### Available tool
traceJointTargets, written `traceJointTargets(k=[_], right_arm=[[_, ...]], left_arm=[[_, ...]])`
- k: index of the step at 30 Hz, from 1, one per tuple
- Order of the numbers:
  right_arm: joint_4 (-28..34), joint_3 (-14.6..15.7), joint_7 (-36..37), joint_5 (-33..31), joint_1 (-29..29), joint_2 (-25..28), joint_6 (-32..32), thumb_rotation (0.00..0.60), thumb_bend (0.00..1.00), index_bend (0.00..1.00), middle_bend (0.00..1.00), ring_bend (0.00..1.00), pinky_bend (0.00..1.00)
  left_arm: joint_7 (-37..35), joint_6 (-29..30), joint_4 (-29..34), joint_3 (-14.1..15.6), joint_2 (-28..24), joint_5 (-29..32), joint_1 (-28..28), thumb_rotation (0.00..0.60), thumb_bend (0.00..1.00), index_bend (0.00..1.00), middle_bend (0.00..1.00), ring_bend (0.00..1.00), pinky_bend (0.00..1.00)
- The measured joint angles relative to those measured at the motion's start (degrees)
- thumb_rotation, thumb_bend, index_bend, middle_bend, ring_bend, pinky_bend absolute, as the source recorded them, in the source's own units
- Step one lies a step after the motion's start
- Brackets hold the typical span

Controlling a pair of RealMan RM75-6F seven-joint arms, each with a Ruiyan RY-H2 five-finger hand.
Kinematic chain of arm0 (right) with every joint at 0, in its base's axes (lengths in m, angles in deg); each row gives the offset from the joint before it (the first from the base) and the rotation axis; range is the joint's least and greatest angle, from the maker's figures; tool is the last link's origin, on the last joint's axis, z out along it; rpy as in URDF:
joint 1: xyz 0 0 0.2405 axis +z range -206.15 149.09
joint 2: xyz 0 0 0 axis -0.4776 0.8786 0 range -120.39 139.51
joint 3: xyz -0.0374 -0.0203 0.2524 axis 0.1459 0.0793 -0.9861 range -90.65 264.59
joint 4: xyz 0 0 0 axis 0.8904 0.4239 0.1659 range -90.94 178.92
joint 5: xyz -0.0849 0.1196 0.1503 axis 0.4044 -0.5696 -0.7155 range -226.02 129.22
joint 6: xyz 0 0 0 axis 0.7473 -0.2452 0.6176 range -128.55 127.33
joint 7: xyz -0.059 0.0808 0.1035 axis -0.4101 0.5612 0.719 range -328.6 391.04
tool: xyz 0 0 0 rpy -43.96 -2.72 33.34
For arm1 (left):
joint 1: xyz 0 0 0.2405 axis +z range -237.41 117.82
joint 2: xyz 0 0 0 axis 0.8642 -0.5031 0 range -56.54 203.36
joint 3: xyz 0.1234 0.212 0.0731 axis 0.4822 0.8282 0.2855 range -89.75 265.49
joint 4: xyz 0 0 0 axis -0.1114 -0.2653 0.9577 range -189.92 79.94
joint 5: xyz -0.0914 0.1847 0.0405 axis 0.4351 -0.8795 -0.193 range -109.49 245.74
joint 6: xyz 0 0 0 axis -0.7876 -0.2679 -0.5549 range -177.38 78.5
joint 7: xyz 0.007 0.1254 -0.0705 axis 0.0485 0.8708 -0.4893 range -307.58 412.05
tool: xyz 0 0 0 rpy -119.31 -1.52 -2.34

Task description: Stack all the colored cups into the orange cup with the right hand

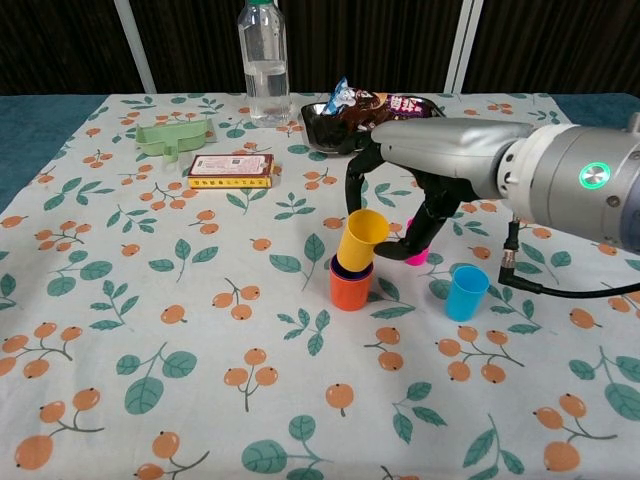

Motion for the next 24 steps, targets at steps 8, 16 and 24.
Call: traceJointTargets(k=[8,16,24], right_arm=[[-1.45,-0.44,-0.42,-0.94,0.22,-0.96,0.74,0.600,0.40,0.48,0.00,0.00,0.05],[-2.59,-0.40,-0.54,-1.72,0.26,-1.81,1.70,0.600,0.39,0.32,0.00,0.00,0.05],[-3.98,-0.42,-1.05,-3.04,0.54,-2.37,2.83,0.600,0.39,0.10,0.00,0.00,0.05]], left_arm=[[0.04,-0.07,-0.02,0.04,-0.01,-0.01,-0.02,0.600,0.46,0.23,0.06,0.00,0.05],[0.09,-0.12,-0.04,0.06,-0.04,0.03,-0.02,0.600,0.46,0.23,0.06,0.00,0.05],[0.12,-0.03,-0.11,-0.02,-0.02,0.12,0.00,0.600,0.46,0.23,0.06,0.00,0.05]])
